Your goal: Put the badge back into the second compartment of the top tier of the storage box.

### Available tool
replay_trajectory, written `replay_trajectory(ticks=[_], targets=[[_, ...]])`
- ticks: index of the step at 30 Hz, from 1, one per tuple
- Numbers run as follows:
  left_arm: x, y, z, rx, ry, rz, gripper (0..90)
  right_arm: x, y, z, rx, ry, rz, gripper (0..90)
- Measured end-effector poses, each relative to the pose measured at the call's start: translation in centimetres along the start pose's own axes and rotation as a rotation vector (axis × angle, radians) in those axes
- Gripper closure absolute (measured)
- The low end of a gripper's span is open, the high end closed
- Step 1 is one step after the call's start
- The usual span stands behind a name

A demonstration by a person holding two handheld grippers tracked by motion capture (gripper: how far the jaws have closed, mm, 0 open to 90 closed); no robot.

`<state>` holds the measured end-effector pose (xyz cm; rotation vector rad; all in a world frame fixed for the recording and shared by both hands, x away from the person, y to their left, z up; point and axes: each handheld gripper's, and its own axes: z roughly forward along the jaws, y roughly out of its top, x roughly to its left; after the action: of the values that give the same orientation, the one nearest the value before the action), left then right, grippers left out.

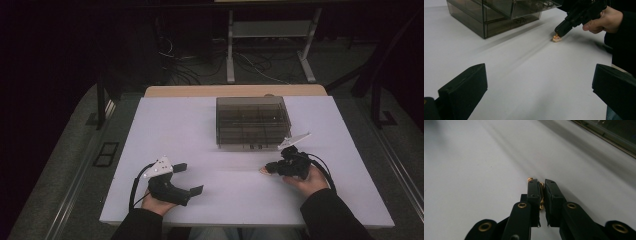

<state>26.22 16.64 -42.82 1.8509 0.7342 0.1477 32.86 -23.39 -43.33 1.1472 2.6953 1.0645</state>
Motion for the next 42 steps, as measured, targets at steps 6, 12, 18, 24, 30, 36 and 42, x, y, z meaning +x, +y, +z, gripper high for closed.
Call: replay_trajectory(ticks=[6,12,18,24,30,36,42], targets=[[0.0,0.0,0.0,0.001,0.0,0.0,0.0,0.0,-0.1,-0.2,0.013,0.014,0.005,83.1],[0.0,0.0,0.0,-0.002,0.001,0.001,0.0,-0.2,-0.2,-0.5,0.005,0.061,0.017,87.3],[0.0,0.0,0.0,-0.001,0.001,0.001,0.0,0.1,-0.2,-0.6,0.017,0.055,0.014,87.3],[0.0,0.0,0.0,-0.003,0.002,0.0,0.0,0.0,-0.2,-0.6,0.024,0.067,0.019,87.3],[0.0,0.0,0.0,-0.002,0.002,0.0,0.0,0.2,-0.1,-0.7,0.032,0.075,0.012,87.2],[0.0,0.0,0.0,0.0,0.001,0.0,0.0,0.2,-0.1,-0.9,0.028,0.084,0.017,87.2],[0.0,0.0,0.0,-0.001,0.001,-0.002,0.0,0.2,-0.1,-1.1,0.031,0.091,0.016,87.2]])
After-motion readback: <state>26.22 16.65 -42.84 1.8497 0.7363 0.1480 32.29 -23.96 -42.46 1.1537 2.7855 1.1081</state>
